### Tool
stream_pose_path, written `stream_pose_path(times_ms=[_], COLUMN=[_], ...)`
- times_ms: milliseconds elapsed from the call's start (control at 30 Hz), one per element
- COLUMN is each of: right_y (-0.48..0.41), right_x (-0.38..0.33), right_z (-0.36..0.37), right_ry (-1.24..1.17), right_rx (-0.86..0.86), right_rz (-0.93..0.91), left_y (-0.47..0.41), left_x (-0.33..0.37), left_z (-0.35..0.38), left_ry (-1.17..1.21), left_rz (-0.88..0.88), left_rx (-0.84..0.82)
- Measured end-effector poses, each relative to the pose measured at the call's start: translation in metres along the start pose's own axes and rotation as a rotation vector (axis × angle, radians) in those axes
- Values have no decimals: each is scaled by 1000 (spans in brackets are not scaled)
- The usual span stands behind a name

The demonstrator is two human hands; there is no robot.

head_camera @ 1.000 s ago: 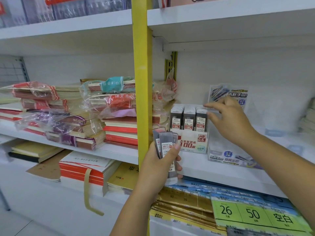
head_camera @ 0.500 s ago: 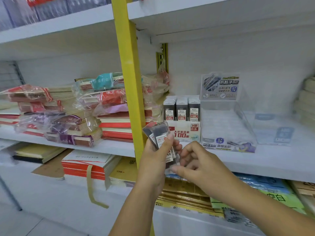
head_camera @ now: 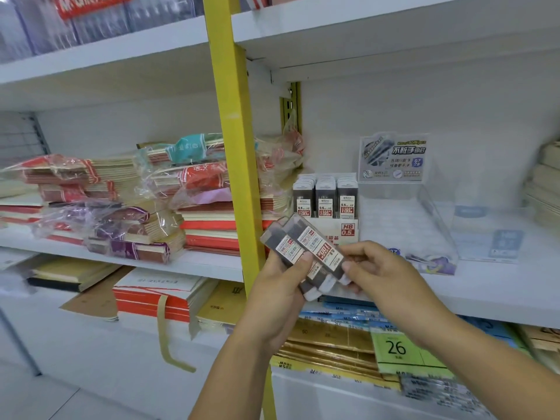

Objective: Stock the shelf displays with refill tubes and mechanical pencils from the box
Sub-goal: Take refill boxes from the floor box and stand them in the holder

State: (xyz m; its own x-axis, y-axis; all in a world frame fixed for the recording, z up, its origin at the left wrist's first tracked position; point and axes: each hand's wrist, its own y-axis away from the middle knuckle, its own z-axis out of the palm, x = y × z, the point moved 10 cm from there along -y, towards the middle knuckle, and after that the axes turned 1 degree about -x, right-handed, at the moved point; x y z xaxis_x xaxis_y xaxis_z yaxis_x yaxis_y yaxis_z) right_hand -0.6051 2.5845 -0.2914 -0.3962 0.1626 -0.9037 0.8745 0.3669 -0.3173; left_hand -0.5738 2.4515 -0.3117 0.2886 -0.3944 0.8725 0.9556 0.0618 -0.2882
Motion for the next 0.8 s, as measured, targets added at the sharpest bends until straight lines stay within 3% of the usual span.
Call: stream_pose_path(times_ms=[300,500,667,800], right_y=[-20,-53,-87,-100], right_x=[-60,-118,-107,-108], right_z=[-79,-83,-59,-50], right_ry=[174,789,911,842], right_rx=[296,297,112,123], right_rz=[-240,-514,-381,-330], left_y=[0,0,0,-1], left_x=[13,16,17,18], left_z=[-30,-27,-26,-26], left_ry=[-297,-324,-316,-309], left_rz=[66,82,68,64], left_rx=[181,200,202,189])
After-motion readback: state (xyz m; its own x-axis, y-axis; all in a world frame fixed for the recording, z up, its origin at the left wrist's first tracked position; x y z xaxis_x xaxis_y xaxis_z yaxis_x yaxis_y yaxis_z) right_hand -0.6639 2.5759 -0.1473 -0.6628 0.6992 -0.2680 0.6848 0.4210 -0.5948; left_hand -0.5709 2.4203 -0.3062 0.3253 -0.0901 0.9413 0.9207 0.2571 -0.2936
